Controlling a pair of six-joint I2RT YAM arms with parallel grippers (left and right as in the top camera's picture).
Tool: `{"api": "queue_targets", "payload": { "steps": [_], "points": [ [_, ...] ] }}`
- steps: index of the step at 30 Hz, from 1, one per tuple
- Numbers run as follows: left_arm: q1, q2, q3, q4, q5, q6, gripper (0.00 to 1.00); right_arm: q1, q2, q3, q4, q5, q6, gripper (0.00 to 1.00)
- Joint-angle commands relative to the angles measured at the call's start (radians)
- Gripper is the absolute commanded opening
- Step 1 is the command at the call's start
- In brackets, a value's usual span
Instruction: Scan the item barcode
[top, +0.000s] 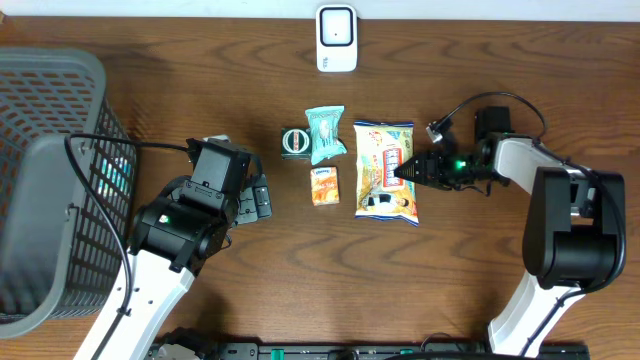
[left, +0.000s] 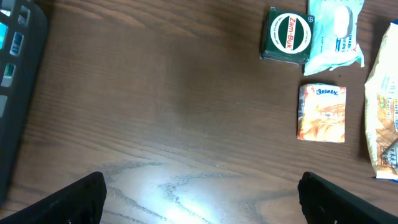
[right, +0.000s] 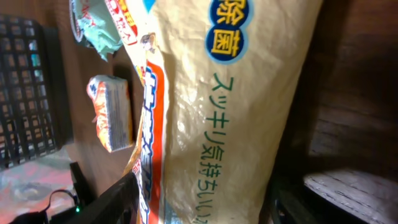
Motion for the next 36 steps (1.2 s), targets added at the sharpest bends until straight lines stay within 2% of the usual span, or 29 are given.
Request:
{"api": "queue_targets", "payload": {
  "steps": [1,2,5,6,10,18,29,36],
  "points": [
    [0.003,0.004,0.004,-0.003,-0.016,0.002,0.98,0.030,0.022,-0.011,0.010,0.153,0.053,0.59],
    [0.003,0.004,0.004,-0.003,-0.017,0.002,0.98,0.037,0.022,-0.011,0.015,0.153,0.053,0.51],
    [0.003,0.004,0.004,-0.003,-0.016,0.002,0.98,0.058,0.022,-0.011,0.026,0.153,0.053,0.06],
    [0.003,0.004,0.004,-0.003,-0.016,0.002,0.97,0.064,0.022,-0.011,0.026,0.153,0.053,0.01],
    [0.003,0.004,0.004,-0.003,-0.016,0.002,0.98,0.084,0.022,-0.011,0.027,0.134,0.071,0.01],
    [0.003,0.004,0.004,-0.003,-0.017,0.002,0.98,0.058,-0.024,-0.009,0.051,-0.034,0.071,0.01],
    [0.003,0.004,0.004,-0.003,-0.016,0.002,0.98,0.044,-0.227,-0.009,0.043,-0.003,0.071,0.01],
    [0.003,0.004,0.004,-0.003,-0.016,0.002,0.98,0.044,-0.247,-0.009,0.036,0.006,0.071,0.01]
  ]
}}
